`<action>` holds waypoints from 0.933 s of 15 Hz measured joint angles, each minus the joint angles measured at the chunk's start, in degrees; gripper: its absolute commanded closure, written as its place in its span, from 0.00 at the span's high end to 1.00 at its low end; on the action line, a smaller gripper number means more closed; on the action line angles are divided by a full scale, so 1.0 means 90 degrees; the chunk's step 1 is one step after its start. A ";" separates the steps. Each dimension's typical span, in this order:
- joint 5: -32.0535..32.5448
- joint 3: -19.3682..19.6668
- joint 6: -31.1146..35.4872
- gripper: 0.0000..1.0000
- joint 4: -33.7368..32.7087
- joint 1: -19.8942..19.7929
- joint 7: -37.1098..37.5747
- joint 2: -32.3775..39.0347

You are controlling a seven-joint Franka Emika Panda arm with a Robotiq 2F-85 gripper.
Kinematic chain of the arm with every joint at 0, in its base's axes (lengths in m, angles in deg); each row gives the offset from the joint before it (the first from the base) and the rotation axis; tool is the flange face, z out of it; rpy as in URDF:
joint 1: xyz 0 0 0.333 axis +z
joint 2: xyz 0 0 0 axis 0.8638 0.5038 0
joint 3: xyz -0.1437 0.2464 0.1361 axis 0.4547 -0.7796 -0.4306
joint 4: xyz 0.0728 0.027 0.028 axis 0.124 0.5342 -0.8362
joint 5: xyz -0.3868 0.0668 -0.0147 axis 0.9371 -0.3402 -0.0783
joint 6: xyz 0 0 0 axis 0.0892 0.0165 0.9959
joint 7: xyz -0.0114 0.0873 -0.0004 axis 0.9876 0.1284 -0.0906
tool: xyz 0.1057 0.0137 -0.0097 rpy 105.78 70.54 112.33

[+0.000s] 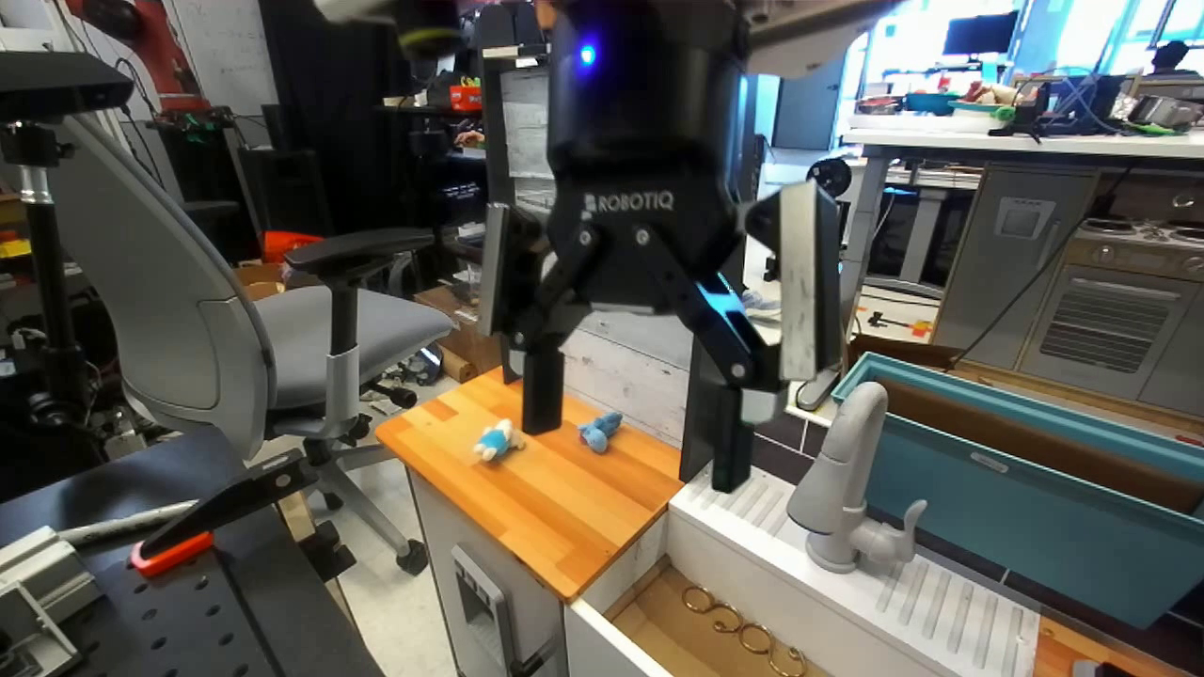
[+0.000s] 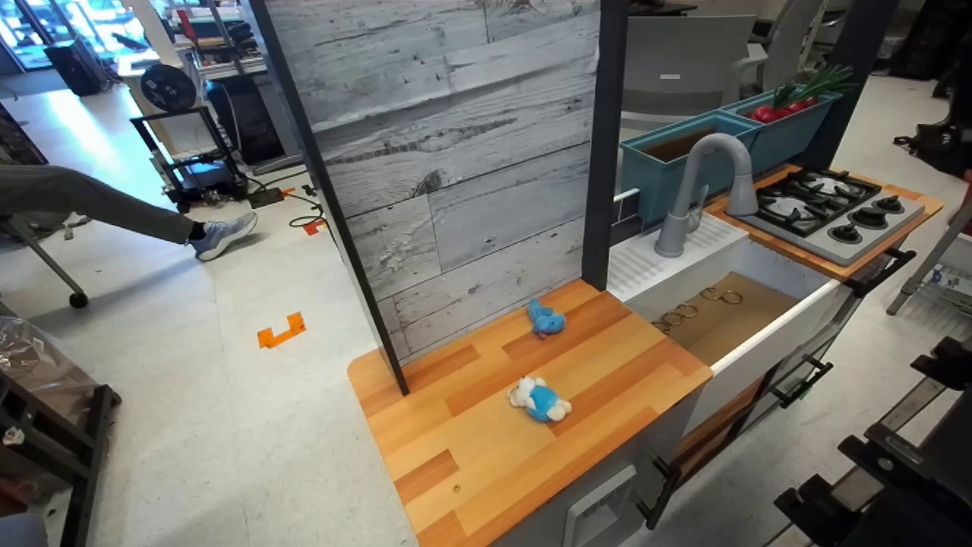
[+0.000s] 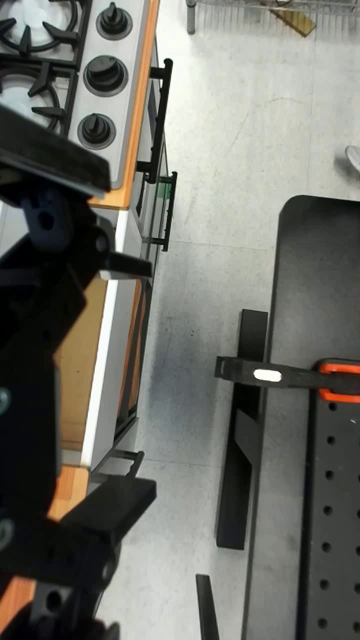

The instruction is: Push the grey faucet to the left

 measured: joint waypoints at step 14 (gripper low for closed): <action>-0.0356 0.0140 0.2281 1.00 -0.1766 -0.0119 0.0419 0.2582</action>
